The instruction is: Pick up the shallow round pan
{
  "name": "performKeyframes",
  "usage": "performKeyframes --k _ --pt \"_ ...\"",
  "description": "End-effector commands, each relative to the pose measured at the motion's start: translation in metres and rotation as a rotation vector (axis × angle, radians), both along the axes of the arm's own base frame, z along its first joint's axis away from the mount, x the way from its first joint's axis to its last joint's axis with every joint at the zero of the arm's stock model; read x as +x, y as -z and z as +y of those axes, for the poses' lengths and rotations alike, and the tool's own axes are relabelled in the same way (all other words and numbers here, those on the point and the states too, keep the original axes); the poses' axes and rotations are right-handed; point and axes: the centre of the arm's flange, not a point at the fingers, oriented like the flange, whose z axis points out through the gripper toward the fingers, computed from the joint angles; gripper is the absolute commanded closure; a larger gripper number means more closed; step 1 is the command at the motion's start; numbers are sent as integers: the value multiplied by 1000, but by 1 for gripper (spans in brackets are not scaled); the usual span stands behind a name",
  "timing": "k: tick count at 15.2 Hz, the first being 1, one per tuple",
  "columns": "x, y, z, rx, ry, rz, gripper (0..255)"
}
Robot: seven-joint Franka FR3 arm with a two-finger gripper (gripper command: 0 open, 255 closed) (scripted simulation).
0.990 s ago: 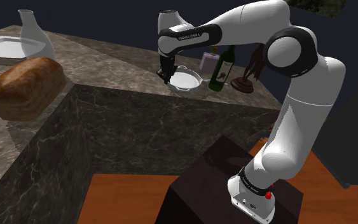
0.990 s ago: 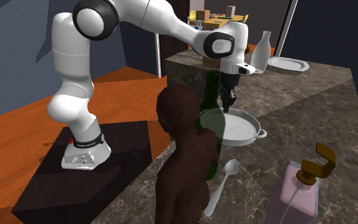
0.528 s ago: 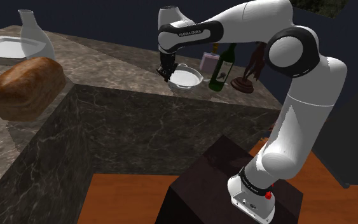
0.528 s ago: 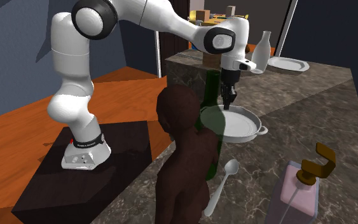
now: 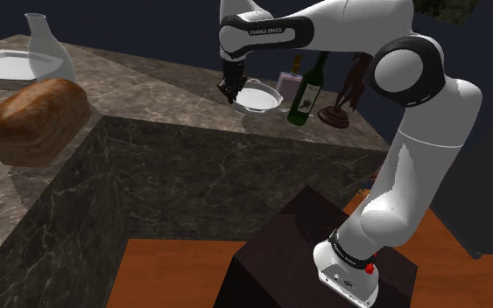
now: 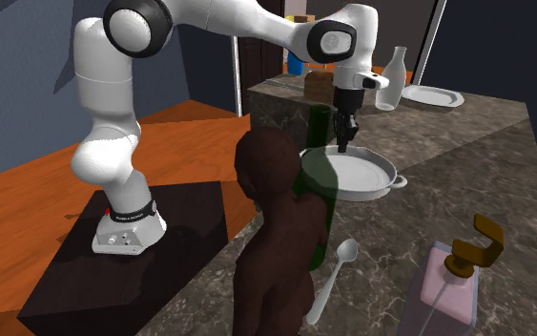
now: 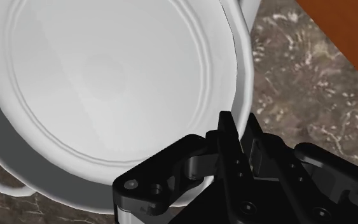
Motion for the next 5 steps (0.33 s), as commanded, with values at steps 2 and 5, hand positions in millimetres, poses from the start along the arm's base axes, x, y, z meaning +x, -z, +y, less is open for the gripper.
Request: performKeyframes --k 2,5 --pt "0 -17 0 0 0 0 255" --pt "0 -23 0 0 0 0 255"
